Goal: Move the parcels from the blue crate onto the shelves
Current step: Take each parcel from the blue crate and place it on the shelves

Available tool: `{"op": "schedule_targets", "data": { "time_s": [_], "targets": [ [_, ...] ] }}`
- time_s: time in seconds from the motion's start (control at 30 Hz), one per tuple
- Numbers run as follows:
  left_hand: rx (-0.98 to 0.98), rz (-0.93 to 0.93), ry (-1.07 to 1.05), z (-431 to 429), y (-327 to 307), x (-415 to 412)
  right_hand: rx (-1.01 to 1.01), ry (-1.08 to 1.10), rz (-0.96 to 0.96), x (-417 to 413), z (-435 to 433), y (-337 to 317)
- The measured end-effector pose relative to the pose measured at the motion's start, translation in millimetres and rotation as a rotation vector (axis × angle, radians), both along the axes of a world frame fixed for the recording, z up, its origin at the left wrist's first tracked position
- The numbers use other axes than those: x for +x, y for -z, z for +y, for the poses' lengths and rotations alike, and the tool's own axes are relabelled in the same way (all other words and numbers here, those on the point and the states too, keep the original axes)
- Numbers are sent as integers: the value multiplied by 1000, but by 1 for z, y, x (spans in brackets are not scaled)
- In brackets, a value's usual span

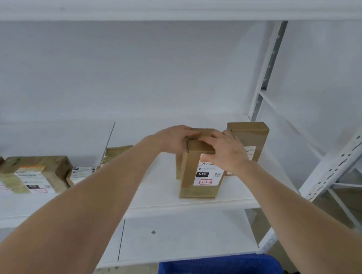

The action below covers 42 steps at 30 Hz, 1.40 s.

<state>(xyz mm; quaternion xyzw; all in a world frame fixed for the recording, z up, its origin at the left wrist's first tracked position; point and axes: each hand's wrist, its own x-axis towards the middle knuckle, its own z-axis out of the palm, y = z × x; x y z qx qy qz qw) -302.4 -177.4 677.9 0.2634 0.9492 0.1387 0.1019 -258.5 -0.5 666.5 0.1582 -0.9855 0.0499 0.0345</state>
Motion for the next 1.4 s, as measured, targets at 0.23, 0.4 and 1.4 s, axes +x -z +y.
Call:
{"op": "schedule_targets", "data": {
  "time_s": [0.23, 0.4, 1.4],
  "targets": [
    [22, -94, -110, -23, -18, 25, -231, -60, 19, -8, -45, -1],
    [44, -87, -222, -56, -27, 28, -268, -88, -45, -17, -52, -11],
    [50, 29, -375, -81, 25, -40, 196, 122, -21, -85, -52, 14]
  ]
}}
